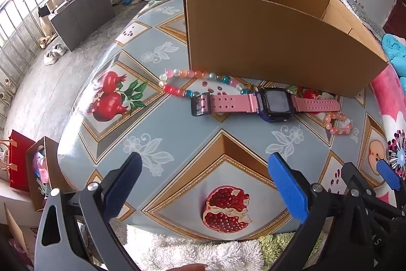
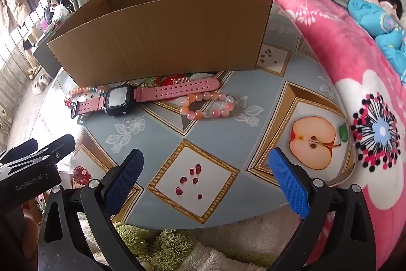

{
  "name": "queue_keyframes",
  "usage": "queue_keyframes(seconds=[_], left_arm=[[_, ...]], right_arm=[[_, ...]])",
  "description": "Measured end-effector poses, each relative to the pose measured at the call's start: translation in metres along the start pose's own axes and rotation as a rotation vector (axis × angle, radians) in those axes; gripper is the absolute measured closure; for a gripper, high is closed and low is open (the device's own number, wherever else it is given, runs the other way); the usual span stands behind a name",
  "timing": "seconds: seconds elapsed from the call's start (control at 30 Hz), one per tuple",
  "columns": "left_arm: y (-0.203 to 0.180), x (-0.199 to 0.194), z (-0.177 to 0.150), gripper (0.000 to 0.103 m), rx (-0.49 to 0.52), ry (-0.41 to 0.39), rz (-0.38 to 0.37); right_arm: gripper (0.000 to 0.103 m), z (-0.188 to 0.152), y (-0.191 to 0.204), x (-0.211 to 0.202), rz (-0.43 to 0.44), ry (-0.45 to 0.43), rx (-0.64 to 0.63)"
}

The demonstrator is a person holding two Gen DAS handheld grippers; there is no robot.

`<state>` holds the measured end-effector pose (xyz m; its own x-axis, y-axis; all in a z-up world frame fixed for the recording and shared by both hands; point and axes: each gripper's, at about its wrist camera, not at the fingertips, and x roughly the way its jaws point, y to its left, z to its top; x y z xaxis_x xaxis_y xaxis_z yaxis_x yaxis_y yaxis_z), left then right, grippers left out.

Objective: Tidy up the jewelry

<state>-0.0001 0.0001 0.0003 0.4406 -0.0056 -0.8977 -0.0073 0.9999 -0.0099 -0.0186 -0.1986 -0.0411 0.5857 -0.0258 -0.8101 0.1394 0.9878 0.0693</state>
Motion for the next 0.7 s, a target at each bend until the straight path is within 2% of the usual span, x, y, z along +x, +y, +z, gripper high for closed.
queue_keyframes(seconds=[0.7], left_arm=[[0.000,-0.001,-0.001,0.005,0.001,0.004,-0.002]], right_arm=[[0.008,0.012,-0.009,0.004,0.001,-0.001,0.002]])
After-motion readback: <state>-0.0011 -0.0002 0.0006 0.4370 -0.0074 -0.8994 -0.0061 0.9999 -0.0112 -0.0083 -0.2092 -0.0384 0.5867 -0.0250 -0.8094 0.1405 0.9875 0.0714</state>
